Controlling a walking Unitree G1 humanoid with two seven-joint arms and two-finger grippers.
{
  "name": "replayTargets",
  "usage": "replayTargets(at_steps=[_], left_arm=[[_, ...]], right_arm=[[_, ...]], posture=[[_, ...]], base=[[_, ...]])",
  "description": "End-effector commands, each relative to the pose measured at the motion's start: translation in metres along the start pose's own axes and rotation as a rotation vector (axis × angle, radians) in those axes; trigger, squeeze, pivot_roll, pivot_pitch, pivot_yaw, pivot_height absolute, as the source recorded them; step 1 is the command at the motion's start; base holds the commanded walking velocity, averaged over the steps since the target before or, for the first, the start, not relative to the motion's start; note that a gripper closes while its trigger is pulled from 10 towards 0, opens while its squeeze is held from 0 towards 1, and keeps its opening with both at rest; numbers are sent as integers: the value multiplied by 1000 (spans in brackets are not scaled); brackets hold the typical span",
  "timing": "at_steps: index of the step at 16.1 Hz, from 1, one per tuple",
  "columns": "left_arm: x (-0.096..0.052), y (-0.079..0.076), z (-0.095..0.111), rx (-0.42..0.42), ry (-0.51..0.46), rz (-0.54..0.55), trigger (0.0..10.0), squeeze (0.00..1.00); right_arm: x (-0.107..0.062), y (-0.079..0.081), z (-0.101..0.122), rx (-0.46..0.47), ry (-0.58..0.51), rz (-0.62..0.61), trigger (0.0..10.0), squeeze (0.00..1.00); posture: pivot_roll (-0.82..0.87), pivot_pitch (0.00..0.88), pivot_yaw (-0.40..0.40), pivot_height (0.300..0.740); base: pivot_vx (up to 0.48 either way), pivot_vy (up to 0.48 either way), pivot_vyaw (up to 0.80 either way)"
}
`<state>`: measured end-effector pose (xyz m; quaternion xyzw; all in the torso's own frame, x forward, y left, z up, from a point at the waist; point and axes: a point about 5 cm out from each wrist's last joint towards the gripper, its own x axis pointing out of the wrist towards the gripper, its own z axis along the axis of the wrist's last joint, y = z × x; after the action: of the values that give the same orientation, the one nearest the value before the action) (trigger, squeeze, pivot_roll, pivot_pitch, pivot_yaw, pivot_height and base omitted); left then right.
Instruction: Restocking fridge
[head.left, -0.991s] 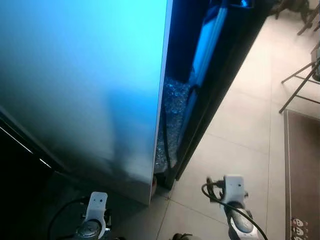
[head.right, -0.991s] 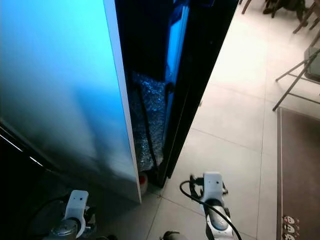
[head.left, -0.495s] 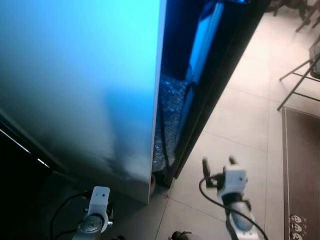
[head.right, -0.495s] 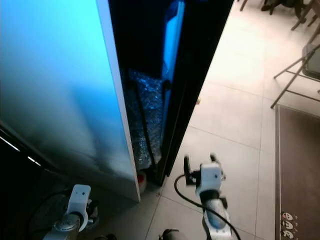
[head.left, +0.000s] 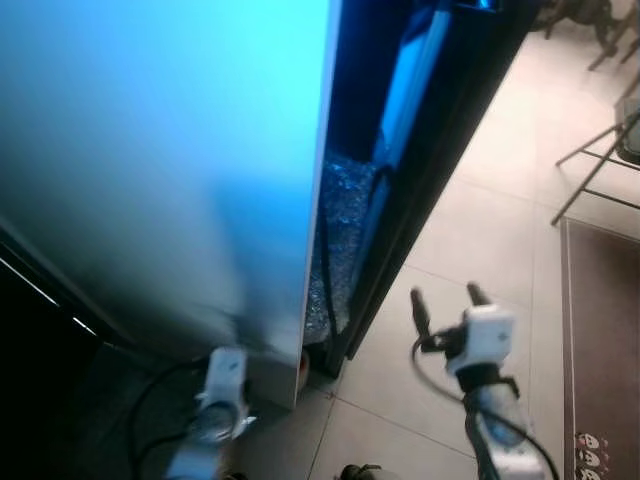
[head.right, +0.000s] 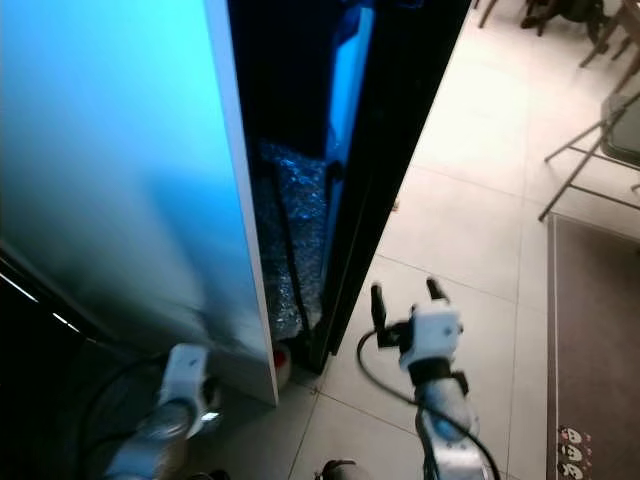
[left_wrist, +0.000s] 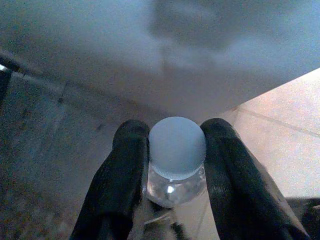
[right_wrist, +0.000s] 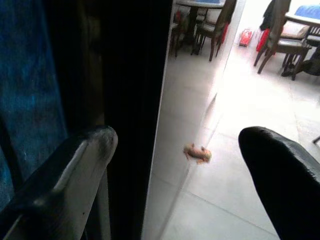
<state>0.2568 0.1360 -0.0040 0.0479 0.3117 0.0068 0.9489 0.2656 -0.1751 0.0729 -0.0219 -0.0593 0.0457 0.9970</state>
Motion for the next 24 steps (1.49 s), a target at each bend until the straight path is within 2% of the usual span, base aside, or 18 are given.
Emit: replayTargets(at_steps=[1,2,4,6,8,14,17,22,24], left_arm=[[-3,-6,-2,23,28,9,10000,0],[-5,-15,5,21,26,7,10000,0],[-7,-20,13,17,24,8,10000,0],[-7,-2,0,20,54,23,10000,0],[-9,0,0,22,66,30,10000,0],[-14,5,-3,23,93,65,10000,0],[-15,4,-2,21,104,76,10000,0],[-13,0,2,16,105,77,10000,0],[-12,-1,3,14,99,75,10000,0]], right_arm=[[-1,1,2,24,13,32,10000,439],[4,5,4,25,22,101,10000,0],[9,8,5,65,38,145,10000,0],[18,9,5,89,84,246,10000,0],[23,7,5,85,103,281,10000,0],[40,-2,3,71,142,312,10000,0],[49,1,5,58,135,366,10000,0],[60,-4,7,49,135,364,10000,0],[70,-9,13,34,119,335,10000,0]], posture=[[-139,163,-69,740],[-135,165,-69,740],[-133,165,-70,740],[-130,168,-67,740],[-132,170,-64,740],[-123,176,-64,740],[-116,177,-68,740],[-114,175,-70,740],[-113,171,-70,740]], base=[[0,0,0],[0,0,0],[0,0,0],[0,0,0],[0,0,0],[0,0,0],[0,0,0],[0,0,0],[0,0,0]])
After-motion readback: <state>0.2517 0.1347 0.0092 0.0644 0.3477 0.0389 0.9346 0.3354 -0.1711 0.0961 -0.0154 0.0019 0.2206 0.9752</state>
